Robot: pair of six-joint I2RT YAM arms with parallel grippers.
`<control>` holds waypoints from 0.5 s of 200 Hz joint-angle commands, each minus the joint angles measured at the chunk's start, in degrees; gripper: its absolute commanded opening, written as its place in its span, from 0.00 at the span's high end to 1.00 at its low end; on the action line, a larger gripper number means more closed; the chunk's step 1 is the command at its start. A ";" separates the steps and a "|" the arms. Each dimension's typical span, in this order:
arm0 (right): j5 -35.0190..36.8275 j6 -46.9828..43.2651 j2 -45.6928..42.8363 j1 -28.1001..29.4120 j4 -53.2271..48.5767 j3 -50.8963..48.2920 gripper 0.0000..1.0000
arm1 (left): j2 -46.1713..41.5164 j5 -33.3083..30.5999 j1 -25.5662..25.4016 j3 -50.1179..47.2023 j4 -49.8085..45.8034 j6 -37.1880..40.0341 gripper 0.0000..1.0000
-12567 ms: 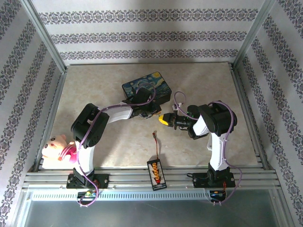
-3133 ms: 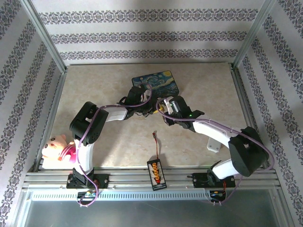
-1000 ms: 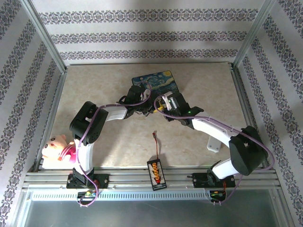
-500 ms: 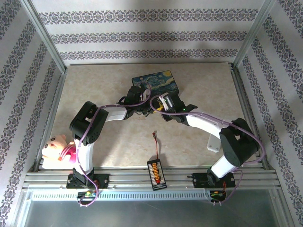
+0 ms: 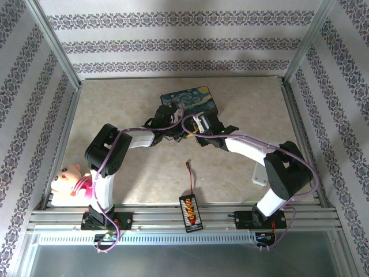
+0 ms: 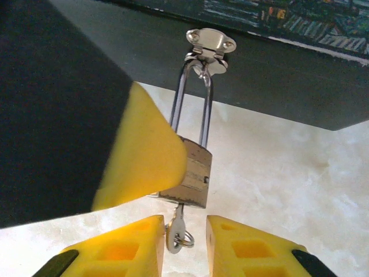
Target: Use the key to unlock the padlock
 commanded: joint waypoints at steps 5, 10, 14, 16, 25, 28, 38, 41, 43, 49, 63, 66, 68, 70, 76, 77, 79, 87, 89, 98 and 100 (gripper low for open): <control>-1.45 0.77 0.95 -1.04 1.26 0.85 0.77 | 4.33 4.26 -0.19 -4.14 -13.17 -8.65 1.00; -1.68 0.89 1.03 -1.12 1.40 0.69 0.77 | 4.46 4.34 -0.24 -4.05 -13.17 -8.63 1.00; -1.96 1.04 1.03 -1.26 1.67 0.67 0.77 | 4.47 4.46 -0.25 -3.98 -13.17 -8.62 1.00; -2.13 1.06 1.03 -1.30 1.72 0.67 0.77 | 4.42 4.44 -0.25 -3.96 -13.11 -8.62 1.00; -2.94 1.52 1.12 -1.69 2.20 0.48 0.78 | 4.56 4.52 -0.32 -3.81 -13.14 -8.64 1.00; -3.21 1.69 1.12 -1.81 2.45 0.35 0.79 | 4.51 4.56 -0.33 -3.80 -13.17 -8.63 1.00; -4.36 2.27 1.12 -2.25 2.98 0.26 0.80 | 4.64 4.73 -0.34 -3.56 -13.17 -8.66 1.00; -4.70 2.40 1.12 -2.39 3.14 0.21 0.81 | 4.64 4.73 -0.34 -3.55 -13.17 -8.57 1.00; -4.83 2.54 1.12 -2.51 3.30 0.16 0.81 | 4.58 4.77 -0.34 -3.52 -13.17 -8.55 1.00; -5.56 2.85 1.06 -2.69 3.67 -0.01 0.82 | 4.62 4.80 -0.43 -3.45 -13.26 -8.61 1.00; -7.06 3.79 0.95 -3.36 4.22 -0.20 0.85 | 4.58 4.88 -0.43 -3.34 -13.44 -8.32 1.00; -7.41 4.08 0.87 -3.53 4.33 -0.29 0.86 | 4.56 4.94 -0.43 -3.38 -13.50 -8.28 1.00; -7.69 4.24 0.86 -3.64 4.47 -0.27 0.86 | 4.56 4.96 -0.43 -3.35 -13.52 -8.23 1.00; -8.00 4.50 0.82 -3.78 4.57 -0.34 0.87 | 4.56 4.96 -0.49 -3.36 -13.52 -8.24 1.00; -9.03 5.07 0.70 -4.24 4.79 -0.43 0.88 | 4.54 5.01 -0.49 -3.34 -13.61 -8.23 1.00; -9.21 5.17 0.69 -4.31 4.87 -0.41 0.89 | 4.51 5.03 -0.50 -3.38 -13.61 -8.16 1.00; -9.57 5.41 0.68 -4.41 4.96 -0.52 0.89 | 4.48 5.00 -0.51 -3.35 -13.61 -8.11 1.00; -10.72 6.40 0.46 -5.01 5.32 -0.71 0.90 | 4.46 5.13 -0.51 -3.42 -13.61 -8.12 1.00; -11.06 6.66 0.43 -5.18 5.36 -0.78 0.91 | 4.47 5.07 -0.53 -3.43 -13.64 -8.15 1.00; -12.71 7.88 0.33 -5.88 5.70 -0.88 0.92 | 4.38 5.07 -0.56 -3.56 -13.61 -8.06 1.00; -13.12 8.20 0.33 -6.05 5.78 -0.84 0.92 | 4.38 5.06 -0.52 -3.53 -13.61 -8.05 1.00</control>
